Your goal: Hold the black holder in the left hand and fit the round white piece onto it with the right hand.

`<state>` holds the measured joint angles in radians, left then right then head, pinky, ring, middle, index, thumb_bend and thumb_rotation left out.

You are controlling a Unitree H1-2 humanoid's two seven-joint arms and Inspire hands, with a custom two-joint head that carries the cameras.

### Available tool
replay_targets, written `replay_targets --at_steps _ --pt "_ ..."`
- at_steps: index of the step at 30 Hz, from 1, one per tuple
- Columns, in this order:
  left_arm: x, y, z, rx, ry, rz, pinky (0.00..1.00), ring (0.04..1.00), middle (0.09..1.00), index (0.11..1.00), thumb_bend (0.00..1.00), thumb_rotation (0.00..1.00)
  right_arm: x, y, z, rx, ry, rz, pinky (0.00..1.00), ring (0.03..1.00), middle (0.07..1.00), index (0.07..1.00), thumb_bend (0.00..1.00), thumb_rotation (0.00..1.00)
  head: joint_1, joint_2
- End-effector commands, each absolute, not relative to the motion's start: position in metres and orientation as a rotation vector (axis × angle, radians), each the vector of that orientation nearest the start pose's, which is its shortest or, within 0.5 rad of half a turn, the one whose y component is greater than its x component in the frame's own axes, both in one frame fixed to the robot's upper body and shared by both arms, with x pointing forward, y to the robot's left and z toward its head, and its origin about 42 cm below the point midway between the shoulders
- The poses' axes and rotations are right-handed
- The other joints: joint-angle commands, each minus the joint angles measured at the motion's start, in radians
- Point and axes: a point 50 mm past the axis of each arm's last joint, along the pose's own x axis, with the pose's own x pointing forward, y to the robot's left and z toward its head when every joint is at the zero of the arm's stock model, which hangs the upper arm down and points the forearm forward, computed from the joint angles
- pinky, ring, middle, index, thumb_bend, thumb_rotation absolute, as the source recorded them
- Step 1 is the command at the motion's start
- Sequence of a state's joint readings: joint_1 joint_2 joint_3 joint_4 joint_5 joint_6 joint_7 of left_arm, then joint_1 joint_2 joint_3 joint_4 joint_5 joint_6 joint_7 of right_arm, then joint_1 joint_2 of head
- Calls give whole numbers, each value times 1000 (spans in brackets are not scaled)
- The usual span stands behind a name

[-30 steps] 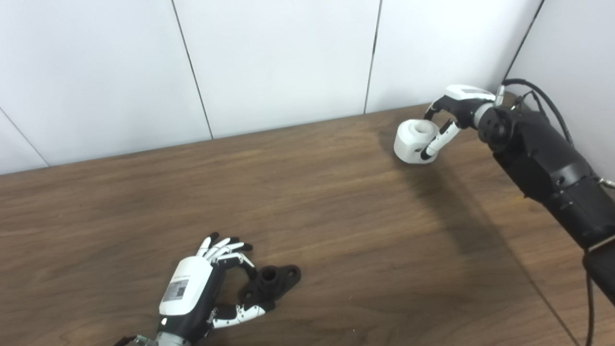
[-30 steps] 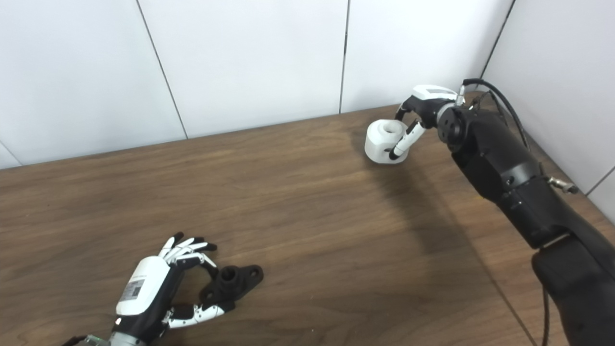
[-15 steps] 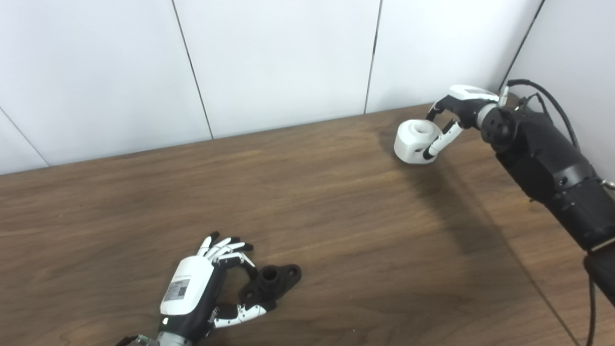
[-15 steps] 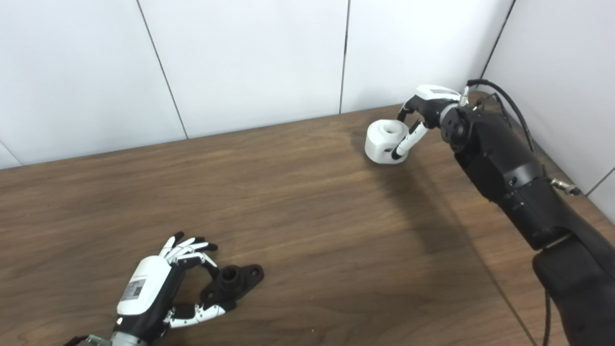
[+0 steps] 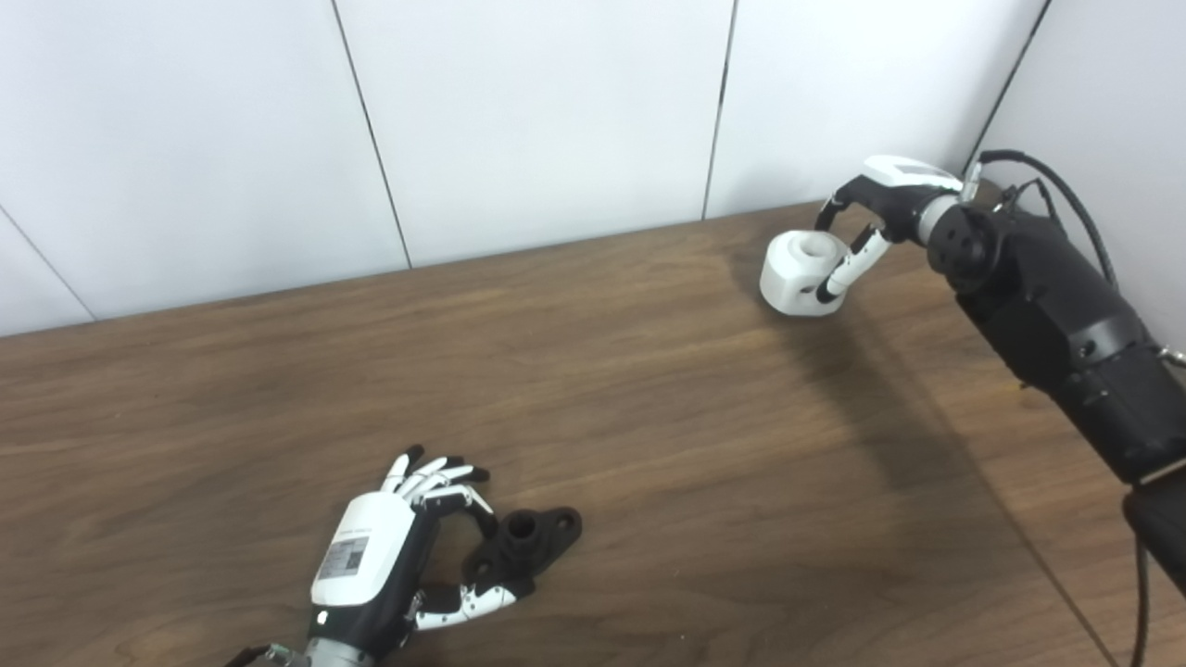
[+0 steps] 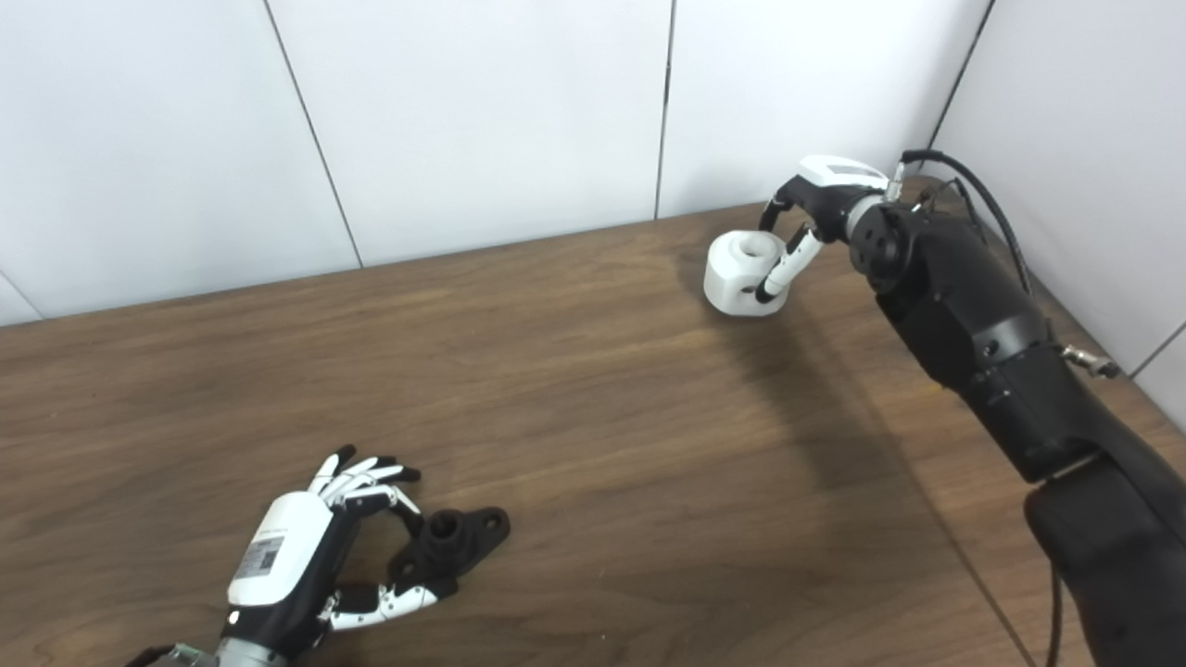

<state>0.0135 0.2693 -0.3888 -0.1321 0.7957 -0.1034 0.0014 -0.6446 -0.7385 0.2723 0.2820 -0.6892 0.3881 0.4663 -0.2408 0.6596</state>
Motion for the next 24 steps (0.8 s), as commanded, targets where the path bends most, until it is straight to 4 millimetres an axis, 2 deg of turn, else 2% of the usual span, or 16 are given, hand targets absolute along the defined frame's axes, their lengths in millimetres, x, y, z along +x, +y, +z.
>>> replay_targets --at_steps 1,14,24 --pt "248 178 100 1062 -240 -479 1000 860 794 487 522 50 457 -398 310 -1427 239 2 988 976 893 704 855 260 2 1" --pt "249 176 99 1059 -239 -485 1000 864 795 487 522 51 458 -398 311 -1433 252 3 1000 986 906 707 845 260 5 -1" --pt "249 176 99 1056 -246 -484 1000 863 793 487 522 50 456 -399 312 -1419 240 0 981 976 880 676 812 212 2 -3"
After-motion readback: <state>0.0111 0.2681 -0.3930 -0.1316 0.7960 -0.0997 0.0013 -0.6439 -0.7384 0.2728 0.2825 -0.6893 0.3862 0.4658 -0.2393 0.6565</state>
